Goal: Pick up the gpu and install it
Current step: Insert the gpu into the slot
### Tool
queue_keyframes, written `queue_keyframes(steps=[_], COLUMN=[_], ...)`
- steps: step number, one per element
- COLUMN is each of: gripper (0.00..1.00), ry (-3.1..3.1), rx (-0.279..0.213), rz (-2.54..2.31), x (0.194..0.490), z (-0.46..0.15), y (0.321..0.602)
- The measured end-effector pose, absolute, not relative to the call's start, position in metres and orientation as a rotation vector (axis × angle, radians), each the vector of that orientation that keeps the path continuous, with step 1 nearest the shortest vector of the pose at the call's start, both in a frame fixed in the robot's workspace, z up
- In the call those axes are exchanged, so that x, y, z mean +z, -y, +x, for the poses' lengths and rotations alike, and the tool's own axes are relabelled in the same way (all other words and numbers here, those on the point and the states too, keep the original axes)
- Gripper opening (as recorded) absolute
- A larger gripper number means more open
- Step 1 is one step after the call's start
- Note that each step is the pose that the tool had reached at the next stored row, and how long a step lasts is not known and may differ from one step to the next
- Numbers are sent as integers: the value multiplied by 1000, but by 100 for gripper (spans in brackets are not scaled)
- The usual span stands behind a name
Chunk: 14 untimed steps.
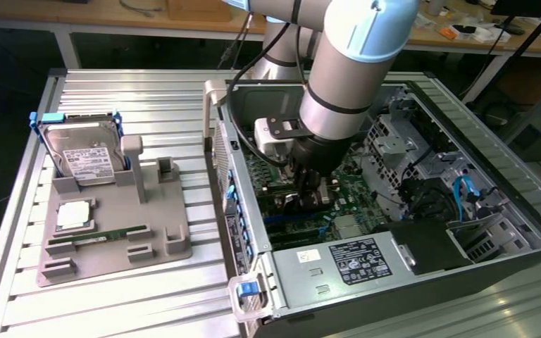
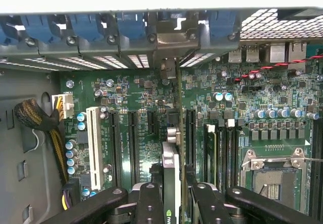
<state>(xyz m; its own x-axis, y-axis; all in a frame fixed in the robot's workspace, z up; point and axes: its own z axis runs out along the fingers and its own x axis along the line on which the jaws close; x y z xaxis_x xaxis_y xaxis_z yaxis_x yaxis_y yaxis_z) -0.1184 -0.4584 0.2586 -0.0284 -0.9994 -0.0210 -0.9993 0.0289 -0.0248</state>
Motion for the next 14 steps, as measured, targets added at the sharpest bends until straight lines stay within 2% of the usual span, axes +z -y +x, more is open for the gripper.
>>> queue_keyframes(steps=[14], gripper=[27], ry=[-2230], rx=[-5], rz=[-2167], x=[255], z=[-118], y=[458])
